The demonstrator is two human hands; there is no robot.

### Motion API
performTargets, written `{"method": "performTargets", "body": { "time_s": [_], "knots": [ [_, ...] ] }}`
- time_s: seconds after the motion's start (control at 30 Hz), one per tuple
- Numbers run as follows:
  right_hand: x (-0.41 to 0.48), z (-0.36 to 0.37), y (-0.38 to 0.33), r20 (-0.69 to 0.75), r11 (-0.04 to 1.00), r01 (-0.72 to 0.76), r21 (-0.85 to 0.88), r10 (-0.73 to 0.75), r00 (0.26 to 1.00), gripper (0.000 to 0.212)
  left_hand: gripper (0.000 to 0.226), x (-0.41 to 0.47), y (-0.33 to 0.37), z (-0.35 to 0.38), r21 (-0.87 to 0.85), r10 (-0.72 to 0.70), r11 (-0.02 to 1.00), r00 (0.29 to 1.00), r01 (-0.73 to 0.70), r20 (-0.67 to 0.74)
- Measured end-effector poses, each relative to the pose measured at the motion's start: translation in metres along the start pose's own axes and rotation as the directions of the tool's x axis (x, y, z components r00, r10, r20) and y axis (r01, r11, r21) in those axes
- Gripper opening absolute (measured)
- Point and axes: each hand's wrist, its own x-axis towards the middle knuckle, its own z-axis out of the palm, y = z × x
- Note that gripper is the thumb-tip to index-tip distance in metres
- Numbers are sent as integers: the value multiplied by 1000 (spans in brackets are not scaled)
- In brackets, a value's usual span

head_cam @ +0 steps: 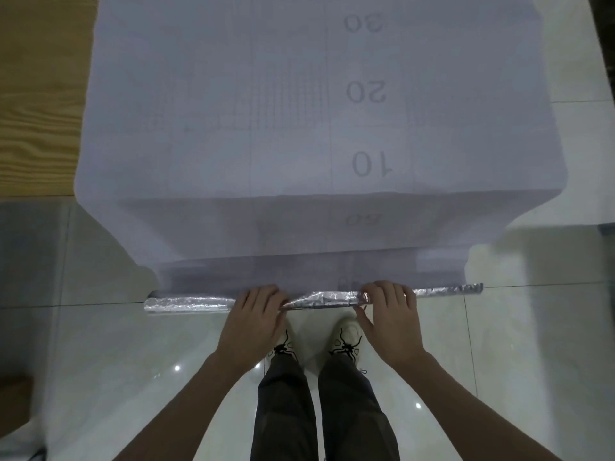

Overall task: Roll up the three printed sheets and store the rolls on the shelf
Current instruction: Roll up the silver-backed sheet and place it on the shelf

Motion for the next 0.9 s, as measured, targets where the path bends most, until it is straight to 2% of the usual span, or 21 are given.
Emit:
{"method": "performTargets", "body": {
  "time_s": [0.07, 0.2, 0.27, 0.4, 0.47, 0.57, 0.63, 0.73, 0.8, 0.9],
  "knots": [
    [-10, -5, 2, 4, 999, 17, 31, -18, 1000, 26, 12, -8, 1, -1, 28, 11, 1000, 999, -9, -48],
    [-31, -13, 8, -25, 997, 77, 25, -77, 997, 16, 2, -17, -1, -5, 131, -16, 991, 994, 30, -108],
    [-38, -14, 9, -35, 998, 70, 0, -70, 997, 14, 10, -24, -1, -6, 119, -22, 992, 995, 34, -95],
    [-42, -17, 11, -35, 997, 76, -6, -76, 996, 11, 22, -38, 1, -11, -34, -12, 999, 998, 9, -69],
    [-43, -18, 13, -44, 993, 119, -8, -119, 992, 18, 19, -44, -2, -15, 15, 19, 1000, 998, -18, -62],
    [-42, -17, 17, -41, 986, 167, 1, -167, 985, 34, 22, -50, -12, -19, 125, -35, 991, 999, 39, -40],
    [-43, -17, 19, -31, 983, 181, -3, -181, 983, 27, 27, -54, -18, -22, 141, -32, 989, 999, 34, -16],
    [-44, -20, 23, -2, 974, 228, 11, -228, 974, 17, 25, -55, -25, -26, 93, 46, 995, 999, -46, 7],
    [-45, -24, 27, 31, 963, 266, 41, -267, 963, 19, 22, -54, -29, -29, 55, 89, 994, 996, -90, 19],
    [-43, -27, 32, 81, 948, 312, 56, -316, 945, 22, 23, -55, -34, -28, 34, 73, 997, 997, -73, 5]
  ]
}}
